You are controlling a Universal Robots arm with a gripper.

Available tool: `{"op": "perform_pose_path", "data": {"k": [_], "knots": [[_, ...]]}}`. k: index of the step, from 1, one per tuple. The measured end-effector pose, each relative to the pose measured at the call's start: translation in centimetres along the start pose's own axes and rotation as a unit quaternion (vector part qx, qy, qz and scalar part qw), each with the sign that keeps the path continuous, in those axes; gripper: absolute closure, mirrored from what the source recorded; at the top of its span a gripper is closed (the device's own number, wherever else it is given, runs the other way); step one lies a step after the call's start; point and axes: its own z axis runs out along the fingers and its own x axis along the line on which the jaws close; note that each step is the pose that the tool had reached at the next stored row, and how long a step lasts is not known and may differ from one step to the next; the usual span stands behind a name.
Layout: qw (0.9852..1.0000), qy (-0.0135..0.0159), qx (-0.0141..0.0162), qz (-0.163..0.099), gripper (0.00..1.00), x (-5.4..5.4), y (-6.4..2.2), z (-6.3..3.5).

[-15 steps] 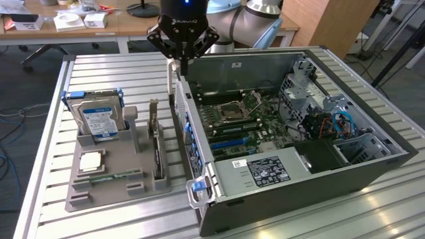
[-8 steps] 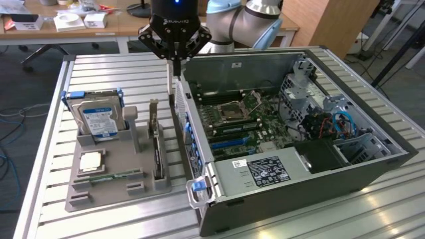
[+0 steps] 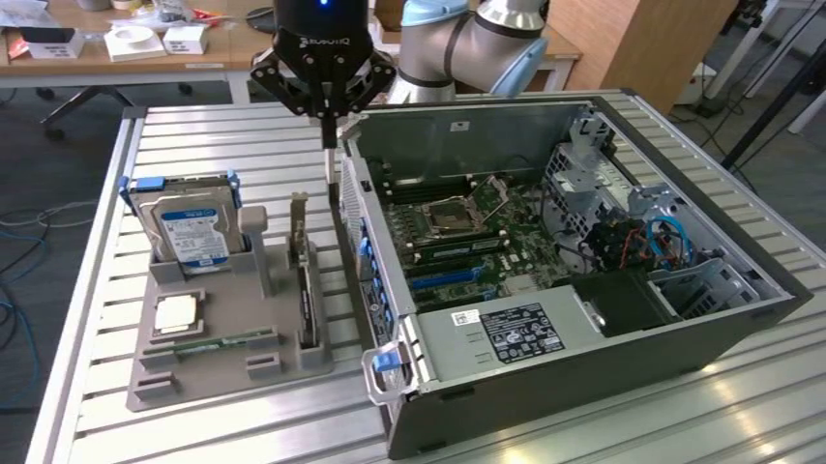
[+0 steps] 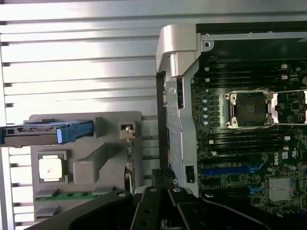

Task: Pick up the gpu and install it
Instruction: 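Reach for the gpu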

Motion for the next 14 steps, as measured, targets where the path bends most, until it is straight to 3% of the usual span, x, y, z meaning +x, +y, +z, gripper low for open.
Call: {"op": "perform_pose_path", "data": {"k": [14], "knots": [[1.0000,0.0000,0.0000,0.000,0.90,2.1,-0.15,0.00]]}}
